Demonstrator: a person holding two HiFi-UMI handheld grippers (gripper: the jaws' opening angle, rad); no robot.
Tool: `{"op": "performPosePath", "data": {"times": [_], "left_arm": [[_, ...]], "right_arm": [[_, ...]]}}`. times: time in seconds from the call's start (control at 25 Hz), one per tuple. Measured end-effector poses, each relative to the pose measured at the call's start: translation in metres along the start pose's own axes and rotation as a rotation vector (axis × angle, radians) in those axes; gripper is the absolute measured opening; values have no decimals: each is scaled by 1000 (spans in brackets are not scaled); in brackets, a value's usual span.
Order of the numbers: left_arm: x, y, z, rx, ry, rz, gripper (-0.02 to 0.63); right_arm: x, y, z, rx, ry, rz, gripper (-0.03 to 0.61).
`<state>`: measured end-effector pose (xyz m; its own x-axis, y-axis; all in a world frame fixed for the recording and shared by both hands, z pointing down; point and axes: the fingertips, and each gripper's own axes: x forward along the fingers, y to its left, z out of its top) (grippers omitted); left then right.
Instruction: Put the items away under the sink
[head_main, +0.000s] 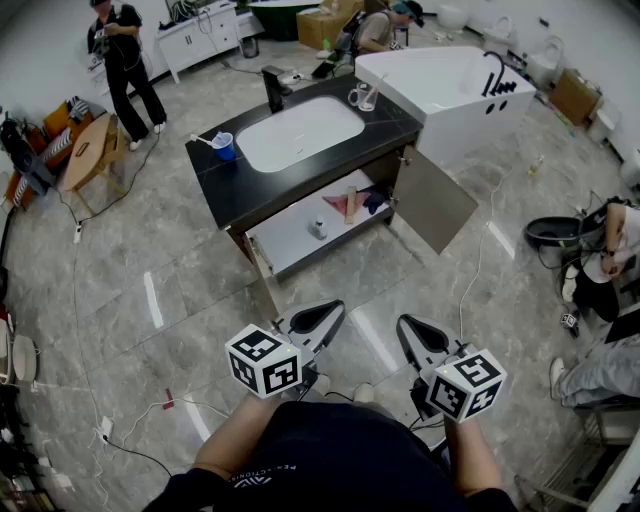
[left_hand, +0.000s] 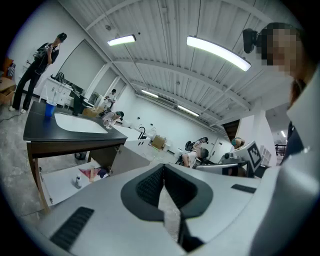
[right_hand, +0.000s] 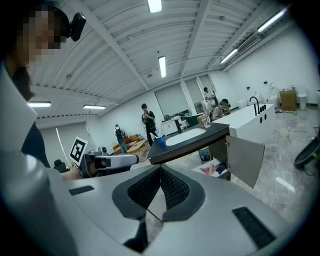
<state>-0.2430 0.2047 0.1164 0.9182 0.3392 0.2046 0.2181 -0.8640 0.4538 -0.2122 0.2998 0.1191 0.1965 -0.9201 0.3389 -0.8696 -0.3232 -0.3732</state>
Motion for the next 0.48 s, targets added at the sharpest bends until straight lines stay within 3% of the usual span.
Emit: {"op": "performPosePath", "data": {"times": [0.48], "left_arm": [[15,-11,-4,11,7,-11,9]], "right_arm": [[-10,-11,0,41,-15,15,35]]}}
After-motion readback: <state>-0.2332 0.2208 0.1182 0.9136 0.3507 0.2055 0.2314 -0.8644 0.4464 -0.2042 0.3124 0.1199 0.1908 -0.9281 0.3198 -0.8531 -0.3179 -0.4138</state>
